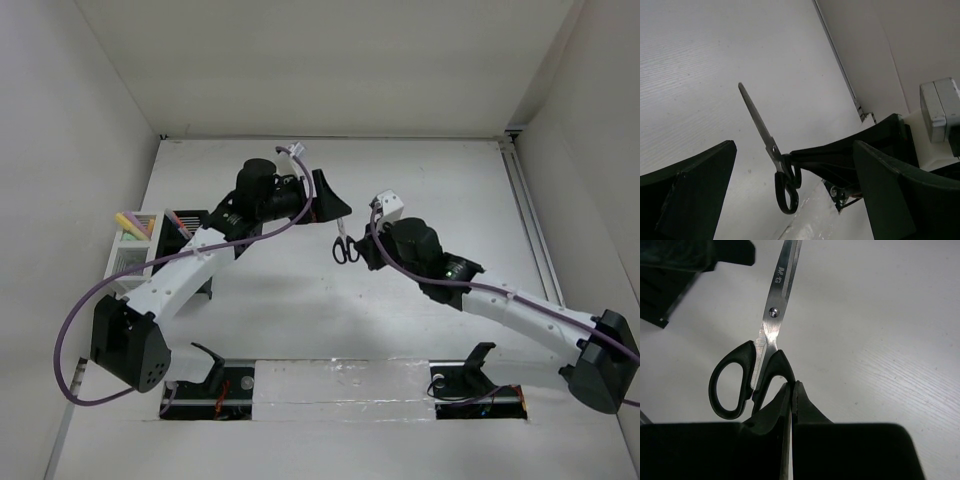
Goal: Sort the stationery into containers
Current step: Pass the stationery from the right arm to the left, then place the stationery into the container
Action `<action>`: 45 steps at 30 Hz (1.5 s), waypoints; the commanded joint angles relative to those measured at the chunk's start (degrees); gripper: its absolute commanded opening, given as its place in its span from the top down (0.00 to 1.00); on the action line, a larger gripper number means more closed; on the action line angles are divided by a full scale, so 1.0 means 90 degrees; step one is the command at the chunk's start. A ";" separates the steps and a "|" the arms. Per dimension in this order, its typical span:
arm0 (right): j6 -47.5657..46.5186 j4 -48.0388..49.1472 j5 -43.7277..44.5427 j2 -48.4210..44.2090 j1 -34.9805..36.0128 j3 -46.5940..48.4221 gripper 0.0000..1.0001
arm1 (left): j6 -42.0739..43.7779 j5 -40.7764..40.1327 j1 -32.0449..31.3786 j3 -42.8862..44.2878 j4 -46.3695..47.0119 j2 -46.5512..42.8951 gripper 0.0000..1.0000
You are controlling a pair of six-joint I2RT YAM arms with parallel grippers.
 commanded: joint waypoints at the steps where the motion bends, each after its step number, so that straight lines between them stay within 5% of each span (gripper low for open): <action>1: -0.0171 0.0575 -0.0420 -0.0207 0.0180 0.0329 1.00 | -0.0112 0.0181 0.0001 -0.0081 0.0540 -0.0054 0.01; 9: -0.0230 0.0790 -0.0694 -0.0577 0.0239 0.0271 1.00 | -0.0043 0.0053 0.0001 -0.0149 0.0472 0.0072 0.17; 14: -0.0230 0.0791 -0.0694 -0.0646 0.0239 0.0270 1.00 | -0.0043 0.0112 0.0001 -0.0149 0.0549 0.0132 0.65; 17: -0.0230 0.0849 -0.0635 -0.0646 0.0239 0.0270 1.00 | 0.0015 0.0374 0.0001 -0.0149 0.0609 0.0132 0.79; 18: -0.0230 0.0849 -0.0635 -0.0588 0.0239 0.0270 1.00 | 0.0015 0.0375 0.0001 -0.0082 0.0609 0.0190 0.98; 21: -0.0230 0.0908 -0.0577 -0.0510 0.0239 0.0270 1.00 | 0.0084 0.0396 0.0001 0.0055 0.0444 0.0190 1.00; 23: -0.0230 0.0908 -0.0295 -0.0509 0.0239 0.0270 0.34 | 0.0258 -0.0140 0.0001 0.0123 0.0277 0.0084 1.00; 24: -0.0230 0.0908 -0.0216 -0.0509 0.0239 0.0270 0.10 | 0.0356 -0.0394 0.0001 0.0279 0.0141 -0.0053 1.00; 25: -0.0230 0.0908 -0.0090 -0.0693 0.0239 0.0193 0.01 | 0.0463 -0.0667 0.0097 0.0387 -0.0276 -0.0122 1.00; 34: -0.0288 0.0410 0.0556 -0.1280 0.0239 0.0056 0.01 | 0.0757 -0.6427 0.0302 0.1726 -0.3169 -0.0532 1.00; 39: -0.0424 0.0351 0.0488 -0.1349 0.0239 -0.0072 0.01 | 0.0270 -0.6801 0.2390 0.1572 -0.4195 -0.0941 1.00; 45: -0.0503 0.0351 0.0166 -0.1408 0.0239 -0.0130 0.01 | 0.0025 -0.8071 0.3310 0.0984 -0.4508 -0.1655 1.00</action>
